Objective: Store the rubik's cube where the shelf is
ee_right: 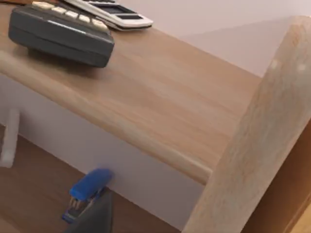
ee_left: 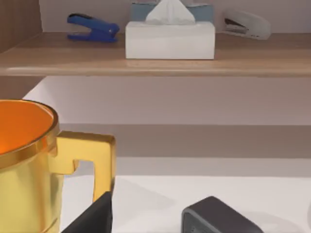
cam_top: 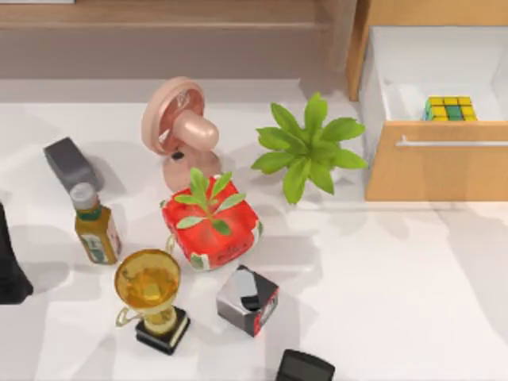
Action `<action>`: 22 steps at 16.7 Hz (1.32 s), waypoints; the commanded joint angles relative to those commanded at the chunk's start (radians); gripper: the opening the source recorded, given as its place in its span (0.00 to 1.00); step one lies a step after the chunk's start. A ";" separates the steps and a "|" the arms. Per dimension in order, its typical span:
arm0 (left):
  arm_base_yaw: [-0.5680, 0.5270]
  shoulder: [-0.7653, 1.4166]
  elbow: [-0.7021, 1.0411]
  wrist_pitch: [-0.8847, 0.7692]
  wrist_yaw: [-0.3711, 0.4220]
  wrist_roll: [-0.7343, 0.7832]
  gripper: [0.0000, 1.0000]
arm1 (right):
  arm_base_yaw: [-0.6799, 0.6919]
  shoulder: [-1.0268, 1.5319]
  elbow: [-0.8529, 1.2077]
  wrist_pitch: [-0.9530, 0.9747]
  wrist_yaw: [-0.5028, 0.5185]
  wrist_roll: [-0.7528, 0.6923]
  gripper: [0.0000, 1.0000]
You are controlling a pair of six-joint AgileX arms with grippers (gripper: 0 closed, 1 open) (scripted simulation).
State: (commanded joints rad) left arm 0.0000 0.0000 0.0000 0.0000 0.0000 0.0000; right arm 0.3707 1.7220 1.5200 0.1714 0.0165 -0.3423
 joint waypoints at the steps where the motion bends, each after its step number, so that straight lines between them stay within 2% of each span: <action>1: 0.000 0.000 0.000 0.000 0.000 0.000 1.00 | -0.003 0.027 0.075 -0.126 -0.015 0.051 1.00; 8: 0.000 0.000 0.000 0.000 0.000 0.000 1.00 | -0.077 0.278 0.529 -0.970 -0.057 0.327 1.00; 12: 0.000 0.000 0.000 0.000 0.000 0.000 1.00 | -0.145 0.490 0.717 -1.341 -0.037 0.418 1.00; 17: 0.000 0.000 0.000 0.000 0.000 0.000 1.00 | -0.227 0.694 0.859 -1.581 -0.001 0.476 1.00; 22: 0.000 0.000 0.000 0.000 0.000 0.000 1.00 | -0.236 0.715 0.875 -1.601 0.003 0.482 1.00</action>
State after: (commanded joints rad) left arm 0.0000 0.0000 0.0000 0.0000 0.0000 0.0000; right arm 0.1345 2.4369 2.3951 -1.4299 0.0197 0.1400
